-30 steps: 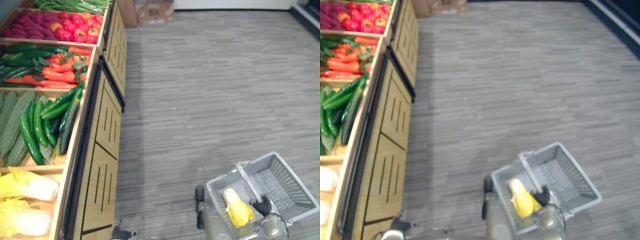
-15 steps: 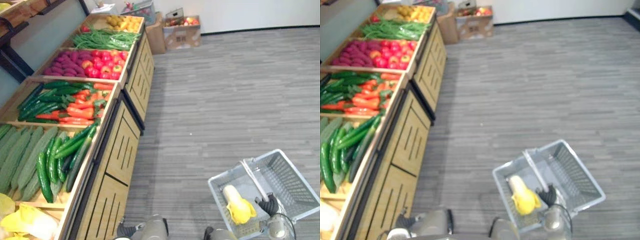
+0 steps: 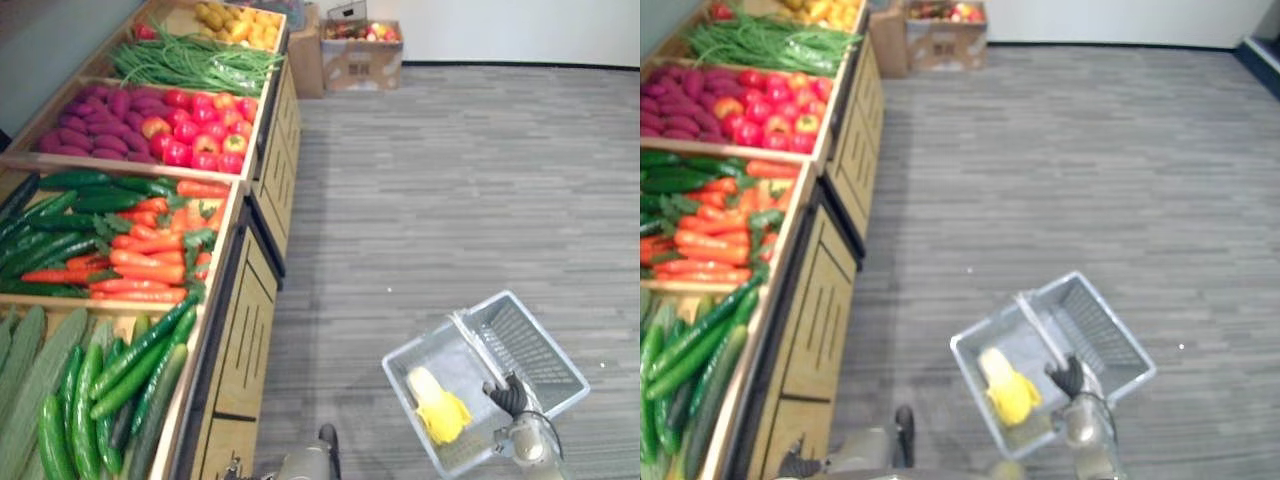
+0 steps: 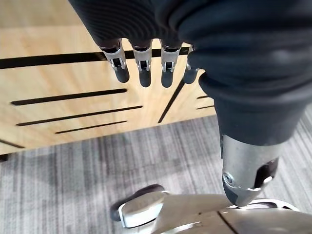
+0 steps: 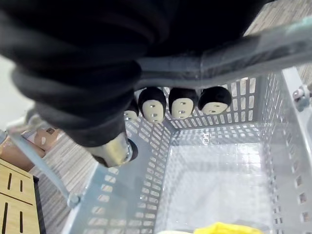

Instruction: Pick vegetable in the basket

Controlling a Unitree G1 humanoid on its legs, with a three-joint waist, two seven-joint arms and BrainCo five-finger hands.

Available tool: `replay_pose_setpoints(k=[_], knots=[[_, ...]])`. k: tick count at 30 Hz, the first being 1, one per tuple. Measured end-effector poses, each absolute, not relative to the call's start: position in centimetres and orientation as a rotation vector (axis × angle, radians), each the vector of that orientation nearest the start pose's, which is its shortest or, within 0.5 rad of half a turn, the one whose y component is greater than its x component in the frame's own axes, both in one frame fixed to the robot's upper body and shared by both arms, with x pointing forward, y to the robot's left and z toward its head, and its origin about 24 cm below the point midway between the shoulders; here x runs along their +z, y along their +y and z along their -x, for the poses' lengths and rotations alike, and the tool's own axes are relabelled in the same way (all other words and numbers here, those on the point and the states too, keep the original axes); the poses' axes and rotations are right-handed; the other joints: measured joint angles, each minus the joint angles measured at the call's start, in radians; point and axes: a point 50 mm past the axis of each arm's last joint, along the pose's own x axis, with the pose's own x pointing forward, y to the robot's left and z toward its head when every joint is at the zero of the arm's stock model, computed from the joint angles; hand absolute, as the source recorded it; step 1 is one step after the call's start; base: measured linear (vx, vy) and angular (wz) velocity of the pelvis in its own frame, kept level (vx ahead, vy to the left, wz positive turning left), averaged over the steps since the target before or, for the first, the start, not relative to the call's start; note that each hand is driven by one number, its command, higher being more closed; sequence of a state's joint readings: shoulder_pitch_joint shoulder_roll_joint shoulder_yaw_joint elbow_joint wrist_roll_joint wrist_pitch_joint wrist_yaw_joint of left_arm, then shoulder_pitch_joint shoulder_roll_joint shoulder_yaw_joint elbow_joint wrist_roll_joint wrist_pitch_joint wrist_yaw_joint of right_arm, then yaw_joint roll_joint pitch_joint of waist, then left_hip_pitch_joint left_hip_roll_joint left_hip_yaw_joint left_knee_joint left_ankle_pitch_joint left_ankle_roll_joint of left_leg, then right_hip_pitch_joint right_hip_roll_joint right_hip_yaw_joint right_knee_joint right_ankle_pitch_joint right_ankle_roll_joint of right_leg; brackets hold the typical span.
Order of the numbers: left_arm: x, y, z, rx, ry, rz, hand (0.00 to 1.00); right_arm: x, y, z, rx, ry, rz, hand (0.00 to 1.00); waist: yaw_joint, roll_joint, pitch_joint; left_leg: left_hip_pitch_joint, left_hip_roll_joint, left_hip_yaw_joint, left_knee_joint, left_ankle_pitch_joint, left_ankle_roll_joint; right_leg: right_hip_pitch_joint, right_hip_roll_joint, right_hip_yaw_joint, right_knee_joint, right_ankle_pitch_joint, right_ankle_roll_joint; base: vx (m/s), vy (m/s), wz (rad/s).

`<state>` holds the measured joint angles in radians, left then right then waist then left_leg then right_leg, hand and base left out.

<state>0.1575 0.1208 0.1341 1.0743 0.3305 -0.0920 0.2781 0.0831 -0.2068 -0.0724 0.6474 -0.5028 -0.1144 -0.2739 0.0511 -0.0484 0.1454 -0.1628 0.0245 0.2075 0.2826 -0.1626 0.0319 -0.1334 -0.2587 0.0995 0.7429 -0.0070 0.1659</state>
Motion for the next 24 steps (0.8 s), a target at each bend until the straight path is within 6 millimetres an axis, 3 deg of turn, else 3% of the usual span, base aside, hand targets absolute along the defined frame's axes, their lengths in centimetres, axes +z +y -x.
replay_pose_setpoints(k=[1,2,3,4,6,8,11,13,15,16,17,18,19,21,23,24], knots=[[-15.9,22.5,-6.4,0.227,1.103,-0.487,0.00,-8.8,-23.6,-17.7,-0.180,0.552,0.718,1.00,-0.014,0.009,0.006,0.055,0.001,-0.006,-0.008,-0.020,0.013,-0.052,0.019,-0.004,0.150,0.028,0.010,0.29,0.217,0.16],[-15.9,22.5,-6.3,0.216,1.108,-0.494,0.00,-8.9,-23.4,-17.7,-0.179,0.551,0.713,1.00,-0.022,0.015,0.009,0.095,0.002,-0.007,-0.021,-0.028,0.019,-0.094,0.035,-0.008,0.235,0.014,-0.011,0.29,0.153,0.15],[-15.8,22.6,-6.5,0.210,1.103,-0.504,0.00,-8.8,-23.4,-17.7,-0.179,0.546,0.712,1.00,-0.024,0.022,0.014,0.148,0.001,-0.010,-0.055,-0.029,0.021,-0.140,0.059,-0.041,0.282,-0.016,-0.056,0.23,0.093,0.08],[-15.8,22.7,-6.6,0.211,1.098,-0.507,0.00,-8.8,-23.4,-17.8,-0.181,0.545,0.711,1.00,-0.025,0.026,0.016,0.173,0.002,-0.014,-0.073,-0.029,0.021,-0.156,0.068,-0.065,0.278,-0.042,-0.062,0.32,0.086,0.18],[-15.7,22.7,-7.0,0.212,1.082,-0.505,0.00,-8.8,-23.6,-17.8,-0.199,0.547,0.700,1.00,-0.039,0.031,0.020,0.226,0.001,-0.031,-0.112,-0.029,0.021,-0.191,0.085,-0.134,0.144,-0.103,-0.071,0.28,0.023,0.31],[-15.7,22.4,-7.3,0.228,1.078,-0.477,0.00,-8.7,-23.8,-17.8,-0.219,0.547,0.688,1.00,-0.046,0.030,0.022,0.250,0.002,-0.069,-0.126,-0.038,0.014,-0.193,0.088,-0.172,-0.119,-0.100,-0.068,0.24,-0.068,0.46],[-15.7,22.3,-7.5,0.242,1.075,-0.462,0.00,-8.9,-23.8,-17.6,-0.226,0.562,0.680,1.00,-0.042,0.025,0.021,0.255,0.008,-0.117,-0.116,-0.075,-0.014,-0.189,0.082,-0.127,-0.404,-0.078,-0.047,0.25,-0.168,0.46],[-15.7,22.3,-7.5,0.271,1.077,-0.438,0.00,-9.2,-23.8,-17.2,-0.257,0.585,0.651,1.00,-0.034,0.023,0.023,0.260,0.031,-0.178,-0.067,-0.145,-0.053,-0.176,0.072,-0.049,-0.571,-0.070,-0.033,0.25,-0.271,0.65],[-15.7,22.5,-7.3,0.288,1.083,-0.432,0.00,-9.6,-23.8,-16.3,-0.270,0.614,0.639,1.00,-0.022,0.009,0.019,0.270,0.042,-0.241,-0.031,-0.209,-0.087,-0.174,0.042,-0.026,-0.561,-0.054,-0.013,0.37,-0.527,0.87],[-15.7,22.2,-7.4,0.293,1.082,-0.420,0.00,-9.6,-24.2,-16.2,-0.285,0.620,0.640,1.00,-0.023,0.018,0.012,0.275,0.080,-0.297,-0.022,-0.234,-0.117,-0.184,0.060,-0.064,-0.459,-0.001,0.009,0.39,-0.612,1.35],[-15.8,22.1,-7.2,0.300,1.088,-0.410,0.00,-9.6,-24.6,-15.9,-0.302,0.627,0.637,1.00,-0.031,0.031,0.004,0.275,0.118,-0.345,-0.042,-0.237,-0.126,-0.199,0.077,-0.106,-0.387,-0.015,-0.002,0.37,-0.535,1.36],[-15.9,21.5,-7.2,0.300,1.087,-0.391,0.00,-9.6,-25.2,-15.6,-0.324,0.642,0.639,1.00,-0.023,0.058,-0.016,0.273,0.143,-0.389,-0.053,-0.212,-0.130,-0.215,0.092,-0.152,-0.335,-0.072,-0.027,0.42,-0.489,1.02],[-15.9,21.3,-7.2,0.307,1.087,-0.380,0.00,-9.5,-25.4,-15.7,-0.328,0.644,0.644,1.00,-0.018,0.068,-0.021,0.263,0.154,-0.418,-0.046,-0.181,-0.132,-0.222,0.097,-0.170,-0.300,-0.092,-0.048,0.40,-0.486,0.90],[-15.9,21.4,-7.1,0.330,1.089,-0.376,0.00,-9.1,-26.0,-16.4,-0.319,0.631,0.669,1.00,-0.019,0.065,-0.017,0.150,0.152,-0.486,0.101,-0.066,-0.125,-0.197,0.069,-0.269,-0.238,-0.160,-0.090,0.36,-0.481,1.28],[-15.9,21.4,-7.1,0.349,1.089,-0.361,0.00,-9.7,-26.2,-15.7,-0.316,0.673,0.673,1.00,-0.004,0.064,-0.013,0.081,0.166,-0.462,0.229,0.069,-0.131,-0.094,0.061,-0.356,-0.274,-0.185,-0.128,0.35,-0.471,1.23],[-15.9,21.4,-7.1,0.352,1.090,-0.356,0.00,-10.0,-26.3,-15.3,-0.316,0.691,0.673,1.00,-0.002,0.063,-0.013,0.074,0.177,-0.434,0.256,0.081,-0.135,-0.054,0.060,-0.382,-0.294,-0.189,-0.135,0.20,-0.302,0.84]])
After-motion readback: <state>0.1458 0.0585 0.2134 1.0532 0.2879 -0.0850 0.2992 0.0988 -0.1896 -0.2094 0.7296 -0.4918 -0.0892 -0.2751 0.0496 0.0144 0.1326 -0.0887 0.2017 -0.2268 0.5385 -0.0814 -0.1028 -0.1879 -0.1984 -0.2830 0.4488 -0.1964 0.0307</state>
